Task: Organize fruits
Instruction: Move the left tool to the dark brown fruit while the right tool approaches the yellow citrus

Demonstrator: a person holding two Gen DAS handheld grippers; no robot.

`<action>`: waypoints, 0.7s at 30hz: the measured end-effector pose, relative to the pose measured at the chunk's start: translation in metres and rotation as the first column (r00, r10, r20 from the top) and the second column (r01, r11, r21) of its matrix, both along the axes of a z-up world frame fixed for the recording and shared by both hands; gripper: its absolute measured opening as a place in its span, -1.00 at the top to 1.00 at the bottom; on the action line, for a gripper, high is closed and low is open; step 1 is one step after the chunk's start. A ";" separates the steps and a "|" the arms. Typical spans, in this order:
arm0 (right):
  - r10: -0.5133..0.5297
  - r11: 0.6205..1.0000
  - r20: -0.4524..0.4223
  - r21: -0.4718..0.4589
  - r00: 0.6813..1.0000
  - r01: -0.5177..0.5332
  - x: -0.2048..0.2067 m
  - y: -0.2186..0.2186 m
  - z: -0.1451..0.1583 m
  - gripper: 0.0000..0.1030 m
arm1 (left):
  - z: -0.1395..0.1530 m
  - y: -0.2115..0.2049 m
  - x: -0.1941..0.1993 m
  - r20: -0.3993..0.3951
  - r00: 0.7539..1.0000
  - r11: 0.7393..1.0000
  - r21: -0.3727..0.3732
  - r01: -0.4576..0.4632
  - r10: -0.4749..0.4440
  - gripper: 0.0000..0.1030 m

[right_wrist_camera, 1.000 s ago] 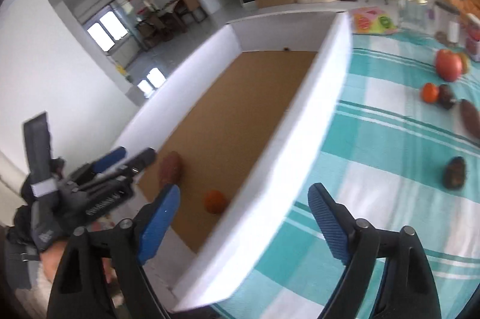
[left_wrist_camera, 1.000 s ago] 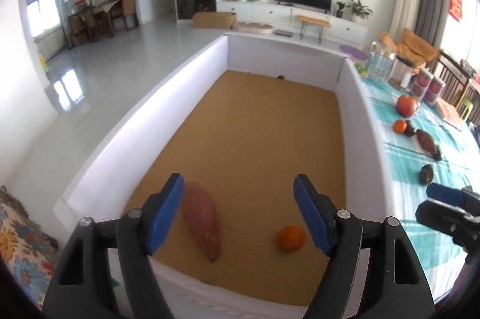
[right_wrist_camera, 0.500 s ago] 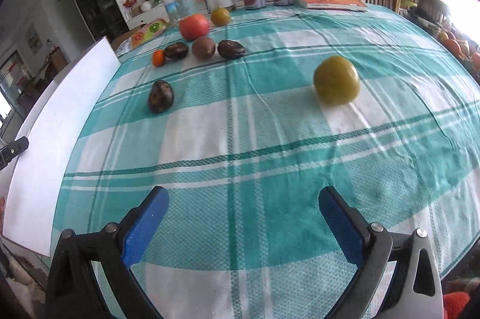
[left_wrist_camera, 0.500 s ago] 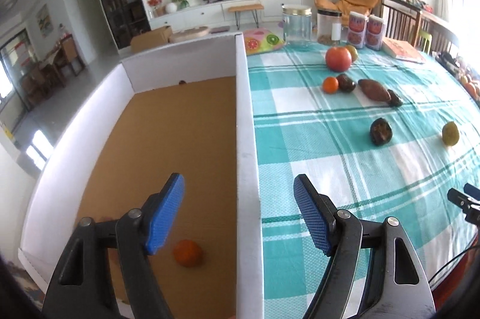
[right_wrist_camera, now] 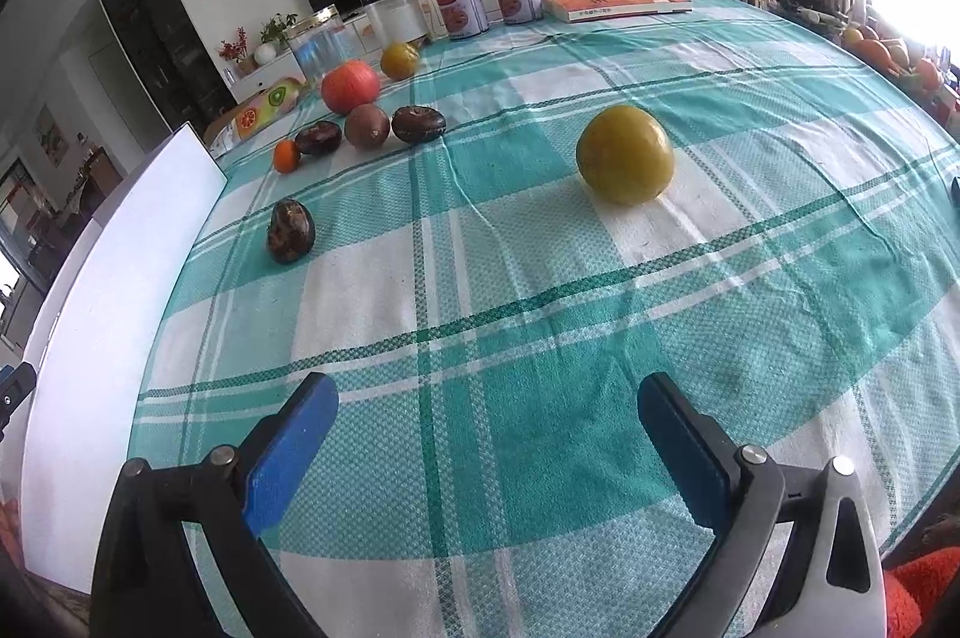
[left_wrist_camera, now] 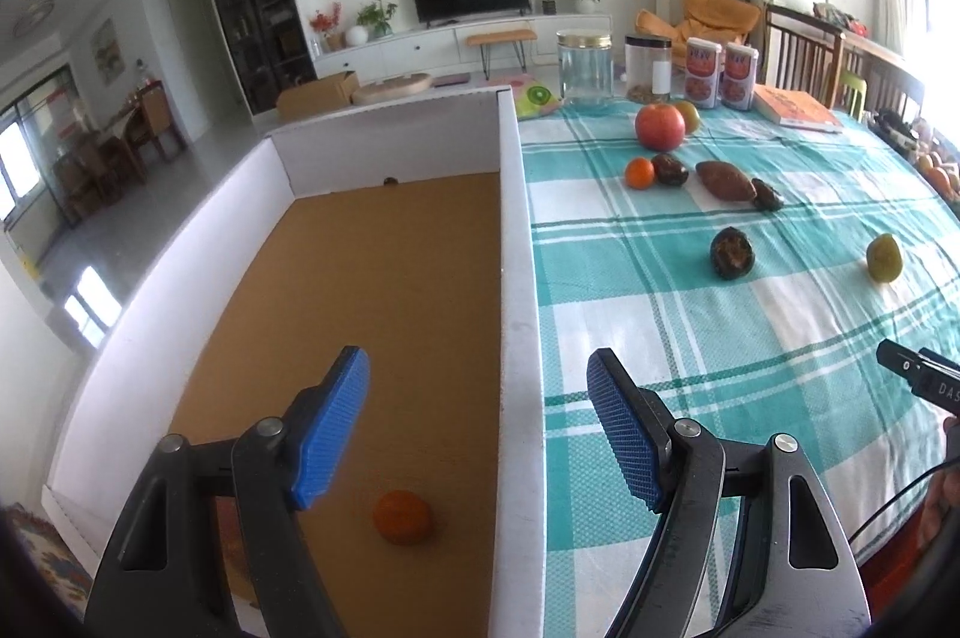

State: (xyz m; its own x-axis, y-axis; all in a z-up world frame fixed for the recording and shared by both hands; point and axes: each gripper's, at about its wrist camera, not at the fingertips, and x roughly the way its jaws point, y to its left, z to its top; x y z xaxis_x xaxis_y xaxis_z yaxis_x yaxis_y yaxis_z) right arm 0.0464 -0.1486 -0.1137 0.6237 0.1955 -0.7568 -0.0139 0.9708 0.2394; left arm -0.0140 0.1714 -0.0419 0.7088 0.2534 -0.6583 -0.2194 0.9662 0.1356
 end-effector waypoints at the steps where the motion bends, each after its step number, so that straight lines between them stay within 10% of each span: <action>1: -0.002 1.000 0.002 0.001 1.000 0.002 0.000 0.000 0.000 -0.94 | 0.000 -0.001 0.003 0.000 1.000 1.000 -0.008 -0.004 0.004 -0.51; 14: -0.018 1.000 0.066 -0.014 0.998 0.019 -0.010 -0.002 0.011 -0.94 | 0.000 -0.009 0.007 -0.007 1.000 1.000 -0.012 0.012 -0.012 -0.51; 21: -0.042 0.999 0.143 0.035 0.989 0.037 -0.028 -0.022 0.041 -0.94 | 0.032 -0.027 -0.008 0.151 0.988 1.000 0.021 -0.016 0.013 -0.61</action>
State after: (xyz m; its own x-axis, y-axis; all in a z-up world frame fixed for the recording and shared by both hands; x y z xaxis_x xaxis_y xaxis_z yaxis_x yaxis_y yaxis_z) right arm 0.0184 -0.1703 -0.0725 0.7330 0.1910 -0.6529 -0.0118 0.9632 0.2686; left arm -0.0223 0.1445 -0.0099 0.7956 0.2779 -0.5383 -0.2532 0.9598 0.1213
